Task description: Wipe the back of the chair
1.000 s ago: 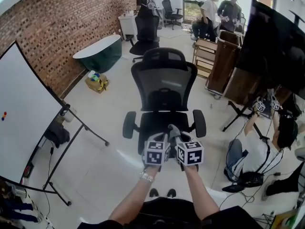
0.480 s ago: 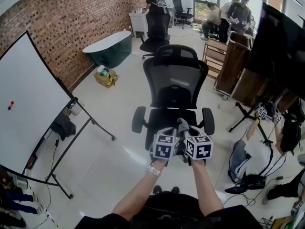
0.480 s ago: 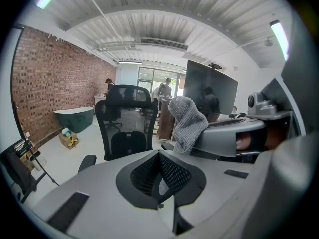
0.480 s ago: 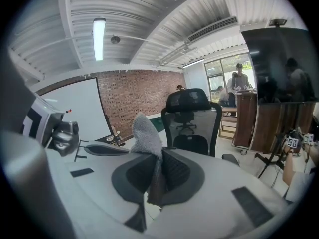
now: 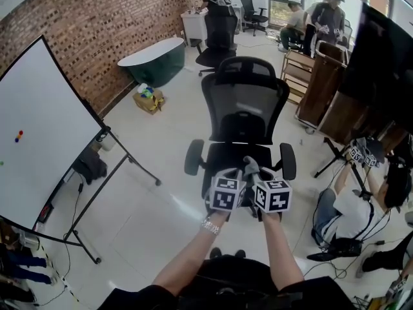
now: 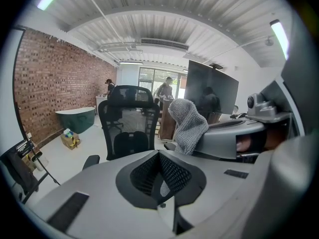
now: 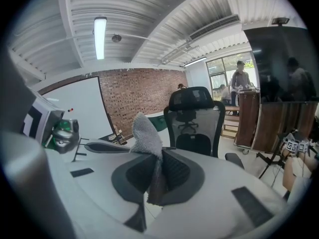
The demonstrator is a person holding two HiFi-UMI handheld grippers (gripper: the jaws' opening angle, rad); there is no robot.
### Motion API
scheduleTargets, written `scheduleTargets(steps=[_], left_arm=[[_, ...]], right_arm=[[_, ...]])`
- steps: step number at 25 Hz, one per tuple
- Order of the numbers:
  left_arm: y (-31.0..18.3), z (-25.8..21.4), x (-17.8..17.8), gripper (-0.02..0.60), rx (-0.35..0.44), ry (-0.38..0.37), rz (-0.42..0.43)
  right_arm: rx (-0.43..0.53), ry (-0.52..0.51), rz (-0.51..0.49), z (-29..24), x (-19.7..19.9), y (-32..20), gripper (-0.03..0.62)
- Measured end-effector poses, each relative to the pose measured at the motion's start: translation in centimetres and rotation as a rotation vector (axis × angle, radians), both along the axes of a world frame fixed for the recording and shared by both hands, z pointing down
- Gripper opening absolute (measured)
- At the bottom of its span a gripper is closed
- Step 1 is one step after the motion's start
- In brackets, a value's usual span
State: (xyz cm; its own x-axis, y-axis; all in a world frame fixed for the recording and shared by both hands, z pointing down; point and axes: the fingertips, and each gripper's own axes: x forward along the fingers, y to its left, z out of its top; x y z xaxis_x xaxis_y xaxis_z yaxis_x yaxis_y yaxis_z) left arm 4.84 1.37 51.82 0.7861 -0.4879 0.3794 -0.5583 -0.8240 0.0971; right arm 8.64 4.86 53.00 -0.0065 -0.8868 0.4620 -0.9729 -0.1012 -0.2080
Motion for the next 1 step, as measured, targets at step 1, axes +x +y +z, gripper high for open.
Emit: scheduleTargets(steps=[1], left_arm=[[0.05, 0.0, -0.05, 0.002, 0.0, 0.003, 0.0]], right_arm=[[-0.002, 0.0, 0.0, 0.1, -0.08, 0.07, 0.017]])
